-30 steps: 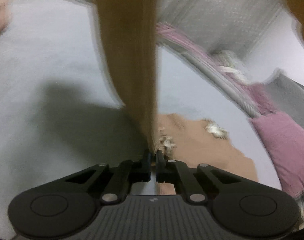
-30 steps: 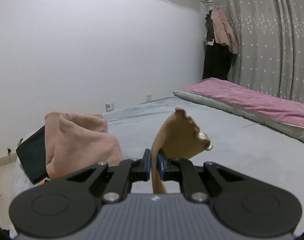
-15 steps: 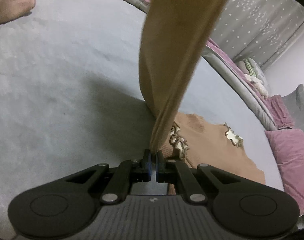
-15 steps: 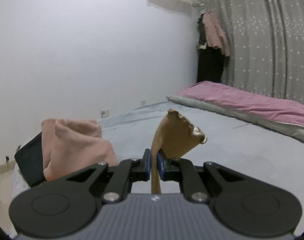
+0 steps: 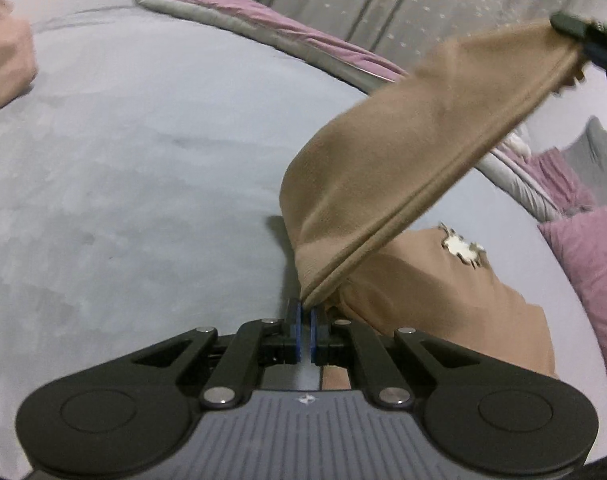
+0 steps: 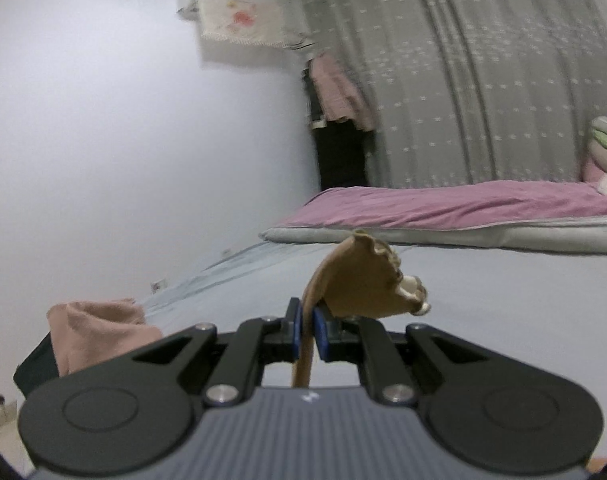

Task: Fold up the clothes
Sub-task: 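Lay the hem over the sweater body and open both grippers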

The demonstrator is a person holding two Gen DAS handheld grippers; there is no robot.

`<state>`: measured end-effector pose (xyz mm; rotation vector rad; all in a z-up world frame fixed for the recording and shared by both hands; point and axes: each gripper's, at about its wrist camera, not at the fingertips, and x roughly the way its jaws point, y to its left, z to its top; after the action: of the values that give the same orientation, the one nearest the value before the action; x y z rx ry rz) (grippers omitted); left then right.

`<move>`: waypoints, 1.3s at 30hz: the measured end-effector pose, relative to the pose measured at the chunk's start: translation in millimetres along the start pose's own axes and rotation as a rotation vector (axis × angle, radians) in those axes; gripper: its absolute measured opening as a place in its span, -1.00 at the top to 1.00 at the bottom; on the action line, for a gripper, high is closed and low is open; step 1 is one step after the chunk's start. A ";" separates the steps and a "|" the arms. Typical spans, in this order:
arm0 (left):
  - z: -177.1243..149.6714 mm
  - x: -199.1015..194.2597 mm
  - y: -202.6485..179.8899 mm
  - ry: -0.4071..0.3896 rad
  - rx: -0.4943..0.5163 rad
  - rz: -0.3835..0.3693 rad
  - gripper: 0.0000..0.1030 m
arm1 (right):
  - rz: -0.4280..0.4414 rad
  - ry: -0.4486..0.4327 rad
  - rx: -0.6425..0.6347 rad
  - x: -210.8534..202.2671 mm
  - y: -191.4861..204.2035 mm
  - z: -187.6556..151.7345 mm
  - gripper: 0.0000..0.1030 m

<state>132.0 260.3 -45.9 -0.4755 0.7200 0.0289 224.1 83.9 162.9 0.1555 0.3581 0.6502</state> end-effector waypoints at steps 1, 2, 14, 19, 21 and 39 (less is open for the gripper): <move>0.2 -0.3 -1.0 0.006 0.009 -0.002 0.94 | -0.010 -0.004 0.016 -6.9 -10.5 -2.7 0.84; 0.2 -0.7 -0.8 0.012 0.014 -0.004 0.94 | -0.021 -0.008 0.033 -13.9 -20.9 -5.5 0.84; -1.0 1.7 17.5 0.148 -0.004 -0.035 0.94 | -0.167 -0.029 0.204 -70.8 -122.0 -66.1 0.84; 3.6 -4.6 38.8 0.164 -0.090 -0.047 0.94 | -0.239 0.014 0.257 -89.6 -154.8 -108.7 0.84; 6.1 -9.2 43.8 0.141 -0.114 -0.038 0.94 | -0.260 0.036 0.275 -93.5 -163.4 -126.1 0.84; 7.5 6.9 56.3 0.067 -0.321 -0.146 0.86 | -0.374 0.189 0.330 -130.2 -191.3 -214.5 0.33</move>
<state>131.4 312.8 -68.5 -0.8385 0.7483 -0.0092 155.8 -140.4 -48.2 0.3342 0.6586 0.2319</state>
